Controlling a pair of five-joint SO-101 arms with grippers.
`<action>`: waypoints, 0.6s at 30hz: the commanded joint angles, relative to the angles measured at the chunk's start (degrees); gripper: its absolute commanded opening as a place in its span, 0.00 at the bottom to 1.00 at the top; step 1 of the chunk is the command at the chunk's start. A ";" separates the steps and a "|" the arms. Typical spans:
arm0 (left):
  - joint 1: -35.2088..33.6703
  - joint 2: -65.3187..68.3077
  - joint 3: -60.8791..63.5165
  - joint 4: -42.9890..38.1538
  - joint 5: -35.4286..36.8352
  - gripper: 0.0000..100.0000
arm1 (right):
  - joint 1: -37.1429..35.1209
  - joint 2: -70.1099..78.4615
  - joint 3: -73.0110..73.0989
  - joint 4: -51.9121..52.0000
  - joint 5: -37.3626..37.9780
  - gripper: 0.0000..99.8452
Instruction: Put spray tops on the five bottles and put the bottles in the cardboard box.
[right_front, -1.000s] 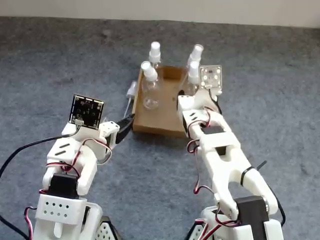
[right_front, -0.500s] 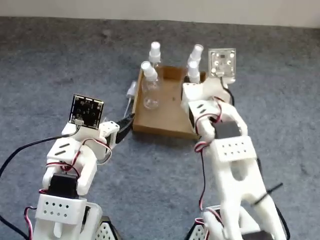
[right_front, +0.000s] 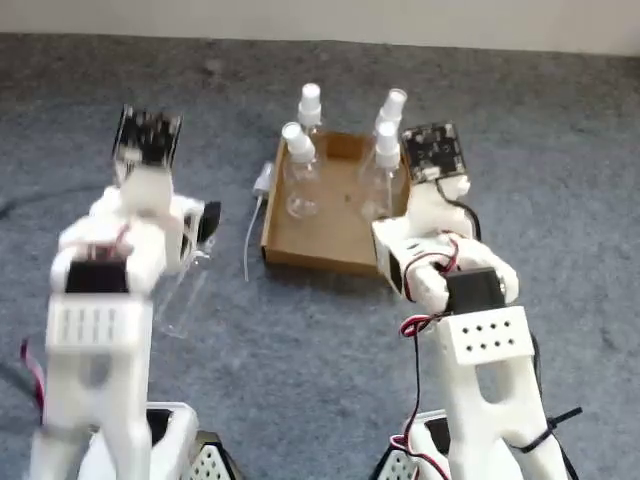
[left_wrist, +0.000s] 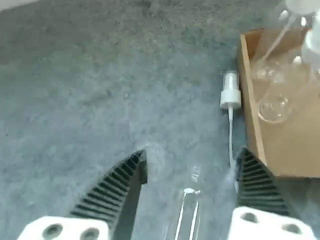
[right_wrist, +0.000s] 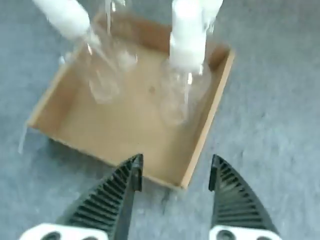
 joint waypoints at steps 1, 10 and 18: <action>-0.48 21.67 -17.98 0.18 -0.44 0.26 | 0.40 -1.80 4.00 0.40 0.70 0.16; 2.77 54.11 -40.04 -3.69 -0.62 0.32 | 0.31 -1.80 11.65 -6.73 -1.93 0.16; 3.21 71.08 -54.02 -3.78 -0.62 0.32 | 0.31 -1.80 12.09 -7.25 -2.37 0.16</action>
